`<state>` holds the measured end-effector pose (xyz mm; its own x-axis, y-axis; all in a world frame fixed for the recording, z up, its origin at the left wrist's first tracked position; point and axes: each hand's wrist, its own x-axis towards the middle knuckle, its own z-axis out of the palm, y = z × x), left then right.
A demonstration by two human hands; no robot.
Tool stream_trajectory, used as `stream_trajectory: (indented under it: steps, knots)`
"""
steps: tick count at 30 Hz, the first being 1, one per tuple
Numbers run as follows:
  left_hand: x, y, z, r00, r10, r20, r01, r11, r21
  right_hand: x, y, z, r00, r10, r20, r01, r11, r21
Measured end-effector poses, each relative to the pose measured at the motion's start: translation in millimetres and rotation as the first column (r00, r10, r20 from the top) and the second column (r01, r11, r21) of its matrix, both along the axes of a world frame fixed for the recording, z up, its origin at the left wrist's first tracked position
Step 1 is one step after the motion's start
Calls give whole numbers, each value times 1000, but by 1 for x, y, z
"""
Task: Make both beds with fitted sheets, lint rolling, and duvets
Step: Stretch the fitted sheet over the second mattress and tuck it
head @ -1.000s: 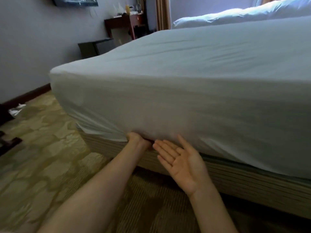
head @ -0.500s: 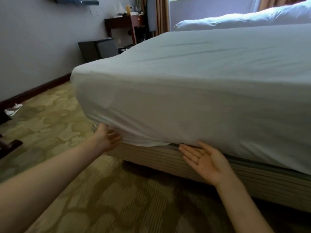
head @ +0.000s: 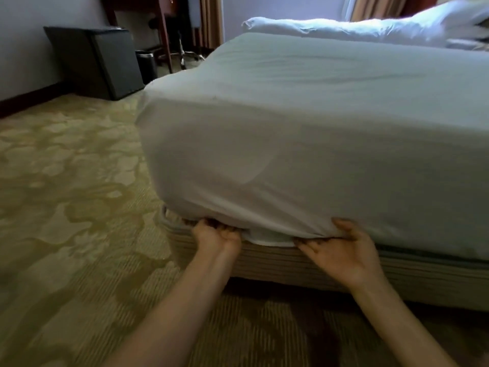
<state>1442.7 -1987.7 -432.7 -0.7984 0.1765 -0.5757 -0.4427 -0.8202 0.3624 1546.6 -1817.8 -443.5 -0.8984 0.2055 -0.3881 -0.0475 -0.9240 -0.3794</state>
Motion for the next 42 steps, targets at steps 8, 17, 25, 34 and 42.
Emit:
stream_trajectory:
  steps: [8, 17, 25, 34, 42]
  knots:
    - [-40, -4, -17, 996, -72, 46, 65, 989, 131, -43, -48, -8, 937, -276, -213, 263, 961, -91]
    - [-2, 9, 8, 940, -320, 121, 300, 941, 155, -28, -51, -18, 991, -137, -8, 137, 983, 118]
    - [-18, 13, -18, 941, -332, -62, 324, 834, 447, -32, -42, -15, 976, -175, -133, 183, 982, 50]
    - [-16, 33, -26, 975, -179, -134, 219, 886, 408, -60, -75, -28, 827, -395, -400, 367, 919, -147]
    - [4, 31, 8, 941, -316, 117, 286, 933, 219, -7, -48, -25, 942, -322, -100, 322, 947, -17]
